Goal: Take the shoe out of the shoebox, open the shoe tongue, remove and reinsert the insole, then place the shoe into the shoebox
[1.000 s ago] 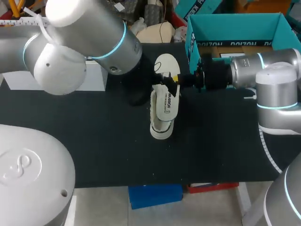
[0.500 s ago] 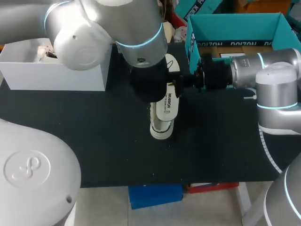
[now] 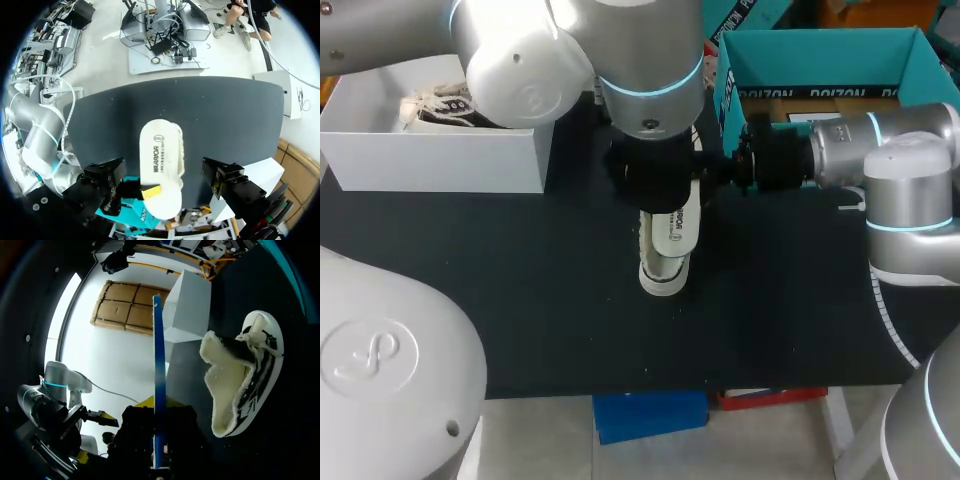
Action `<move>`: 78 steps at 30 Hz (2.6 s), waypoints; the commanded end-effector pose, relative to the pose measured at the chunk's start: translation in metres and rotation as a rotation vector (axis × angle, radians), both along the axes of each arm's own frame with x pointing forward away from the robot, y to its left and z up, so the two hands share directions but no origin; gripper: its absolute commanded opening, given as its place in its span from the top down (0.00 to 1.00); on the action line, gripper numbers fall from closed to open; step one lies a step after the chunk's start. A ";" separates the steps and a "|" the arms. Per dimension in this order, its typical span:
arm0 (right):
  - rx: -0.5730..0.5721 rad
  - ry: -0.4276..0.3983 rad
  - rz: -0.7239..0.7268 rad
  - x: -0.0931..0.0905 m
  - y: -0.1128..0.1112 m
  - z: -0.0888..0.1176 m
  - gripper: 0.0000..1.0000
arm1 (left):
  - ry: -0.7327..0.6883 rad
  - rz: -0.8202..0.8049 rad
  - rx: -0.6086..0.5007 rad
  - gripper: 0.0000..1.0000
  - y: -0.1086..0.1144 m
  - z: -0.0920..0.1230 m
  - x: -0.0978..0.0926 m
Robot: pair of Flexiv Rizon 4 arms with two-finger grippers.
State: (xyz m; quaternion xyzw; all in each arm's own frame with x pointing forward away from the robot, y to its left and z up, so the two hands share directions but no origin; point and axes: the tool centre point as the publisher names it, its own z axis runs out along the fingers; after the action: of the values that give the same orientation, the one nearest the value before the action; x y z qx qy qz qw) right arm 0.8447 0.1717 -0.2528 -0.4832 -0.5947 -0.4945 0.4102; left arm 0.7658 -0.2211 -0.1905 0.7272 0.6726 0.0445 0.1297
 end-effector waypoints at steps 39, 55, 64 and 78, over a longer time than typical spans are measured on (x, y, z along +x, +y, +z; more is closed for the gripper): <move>-0.002 0.001 -0.002 0.000 0.001 0.000 1.00 | -0.019 0.072 0.002 0.00 -0.018 -0.004 0.184; -0.002 0.001 -0.002 0.000 0.001 0.000 1.00 | -0.019 0.083 -0.003 0.00 -0.003 0.004 0.121; -0.002 0.001 -0.002 0.000 0.001 0.000 1.00 | -0.006 0.068 0.004 0.00 0.013 -0.001 0.062; -0.002 0.001 -0.002 0.000 0.001 0.000 1.00 | 0.096 -0.071 -0.218 0.00 0.038 -0.016 0.015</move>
State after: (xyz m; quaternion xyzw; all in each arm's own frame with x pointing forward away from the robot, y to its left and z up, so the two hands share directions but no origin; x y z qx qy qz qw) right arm 0.8447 0.1717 -0.2528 -0.4833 -0.5947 -0.4945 0.4102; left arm 0.7838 -0.2039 -0.1997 0.7224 0.6813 0.0074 0.1182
